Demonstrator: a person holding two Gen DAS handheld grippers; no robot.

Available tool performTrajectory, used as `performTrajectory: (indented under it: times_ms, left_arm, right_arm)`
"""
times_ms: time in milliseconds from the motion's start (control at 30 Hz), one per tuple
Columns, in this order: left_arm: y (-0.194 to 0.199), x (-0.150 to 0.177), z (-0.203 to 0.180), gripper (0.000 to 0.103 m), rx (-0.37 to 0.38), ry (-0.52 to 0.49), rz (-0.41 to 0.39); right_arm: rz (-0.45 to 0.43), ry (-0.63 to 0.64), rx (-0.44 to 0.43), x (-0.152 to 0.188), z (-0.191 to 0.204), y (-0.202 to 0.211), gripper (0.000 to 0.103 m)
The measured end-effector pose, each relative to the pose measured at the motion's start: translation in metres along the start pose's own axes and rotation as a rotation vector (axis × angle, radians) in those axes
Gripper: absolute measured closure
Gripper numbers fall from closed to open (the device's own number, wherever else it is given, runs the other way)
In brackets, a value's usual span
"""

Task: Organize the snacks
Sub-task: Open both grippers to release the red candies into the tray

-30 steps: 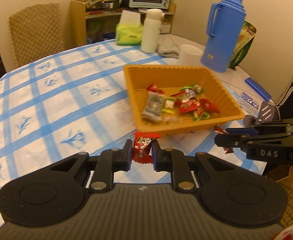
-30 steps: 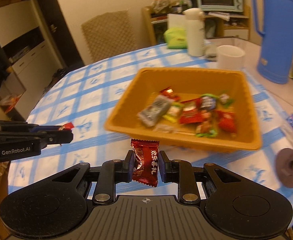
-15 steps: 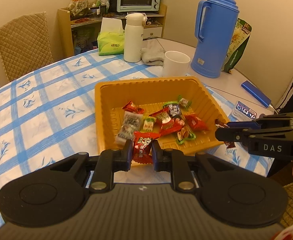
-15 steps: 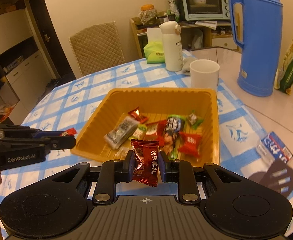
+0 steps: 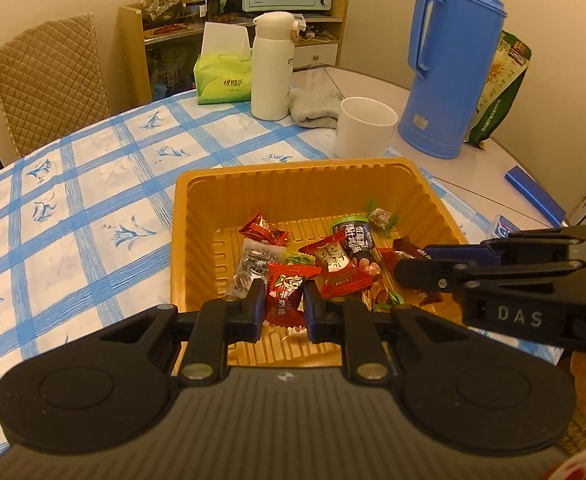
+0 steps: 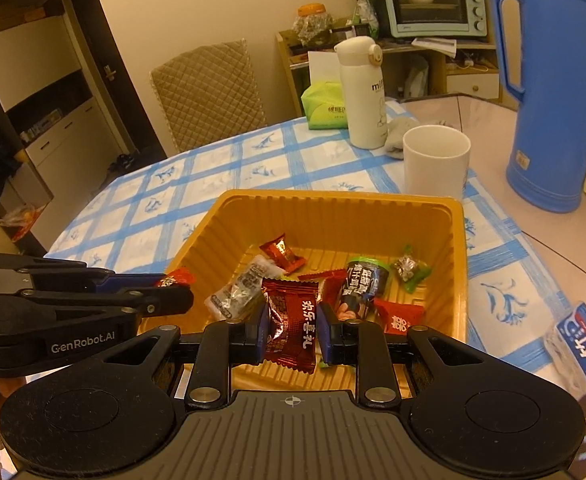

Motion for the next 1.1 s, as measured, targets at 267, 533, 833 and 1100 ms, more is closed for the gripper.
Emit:
performTrajectory:
  times_ms: [267,533,833,1100]
  left_arm:
    - [-0.022,-0.002,0.0,0.085,-0.01,0.024,0.036]
    - [-0.036,-0.003,-0.002,0.085,-0.014,0.021,0.054]
    - [-0.043,-0.001,-0.001,0.069,-0.019,0.024,0.069]
    - [-0.037,0.006,0.01,0.063,-0.045,0.056,0.078]
  right_arm:
    - [0.02,-0.006,-0.007,-0.002,-0.008,-0.019,0.077]
    - [0.03,-0.023,0.0,-0.003,-0.017,-0.027,0.077]
    - [0.031,-0.04,-0.003,-0.002,-0.022,-0.028,0.077]
    - [0.036,-0.042,-0.03,-0.001,-0.02,-0.032,0.077]
Point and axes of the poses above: each gripper's, at about its wrist camera, not at the fingertips, and y roughly against the way its jaws point, z to its left, x to its underside, the point moved 9 cm from there along -y, roughly the way its jaws point, and after that the axes turned 9 degrees about y, right-handed, at the moved point
